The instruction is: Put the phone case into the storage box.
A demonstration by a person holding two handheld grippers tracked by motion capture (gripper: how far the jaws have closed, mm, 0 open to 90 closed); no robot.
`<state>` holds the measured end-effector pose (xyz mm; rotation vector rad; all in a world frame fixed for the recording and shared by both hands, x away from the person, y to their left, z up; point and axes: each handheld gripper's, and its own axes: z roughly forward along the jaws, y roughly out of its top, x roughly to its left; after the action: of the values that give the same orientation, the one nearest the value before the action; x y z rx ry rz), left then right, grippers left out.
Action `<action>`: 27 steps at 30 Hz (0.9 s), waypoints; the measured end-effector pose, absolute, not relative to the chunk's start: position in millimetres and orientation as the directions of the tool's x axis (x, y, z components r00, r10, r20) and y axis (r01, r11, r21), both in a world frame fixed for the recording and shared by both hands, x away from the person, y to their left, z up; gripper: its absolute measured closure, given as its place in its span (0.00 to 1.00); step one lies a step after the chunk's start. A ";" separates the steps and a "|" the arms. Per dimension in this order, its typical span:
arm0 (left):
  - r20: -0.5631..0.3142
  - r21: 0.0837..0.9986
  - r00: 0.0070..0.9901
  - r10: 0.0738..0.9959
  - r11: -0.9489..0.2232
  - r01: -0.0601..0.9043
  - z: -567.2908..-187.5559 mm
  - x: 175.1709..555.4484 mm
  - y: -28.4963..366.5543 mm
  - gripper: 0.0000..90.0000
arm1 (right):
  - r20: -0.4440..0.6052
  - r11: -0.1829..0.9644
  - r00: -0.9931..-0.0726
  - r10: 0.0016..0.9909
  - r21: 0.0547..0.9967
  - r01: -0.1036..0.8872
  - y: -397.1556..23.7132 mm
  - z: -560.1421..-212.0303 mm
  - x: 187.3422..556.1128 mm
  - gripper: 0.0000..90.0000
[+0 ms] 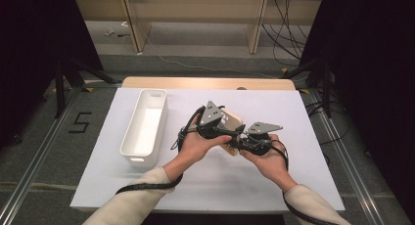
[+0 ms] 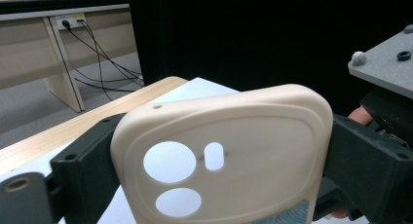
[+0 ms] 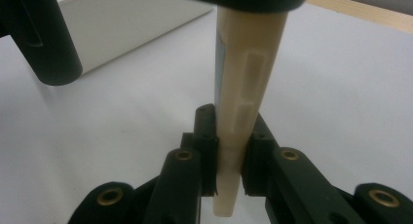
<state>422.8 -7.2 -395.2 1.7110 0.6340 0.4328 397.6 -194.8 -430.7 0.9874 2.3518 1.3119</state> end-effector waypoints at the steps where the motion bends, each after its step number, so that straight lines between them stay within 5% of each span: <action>1: -0.051 0.972 0.782 0.621 -0.150 0.182 -395.1 422.8 -7.0 0.09 | 0.087 0.356 -0.730 0.678 0.830 0.429 -194.9 -430.8 397.7 0.89; 18: -0.065 0.970 0.780 0.623 -0.143 0.194 -394.2 424.3 -4.7 0.12 | 0.069 0.349 -0.724 0.686 0.842 0.411 -194.1 -431.4 398.2 0.82; 27: -0.062 0.972 0.779 0.624 -0.140 0.190 -391.7 425.9 -1.9 0.12 | 0.075 0.317 -0.716 0.694 0.861 0.398 -194.5 -428.7 398.9 0.55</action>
<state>425.9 -1.9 -391.7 1.7025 0.6449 0.4245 398.9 -194.5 -428.7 0.9815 2.2785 1.3548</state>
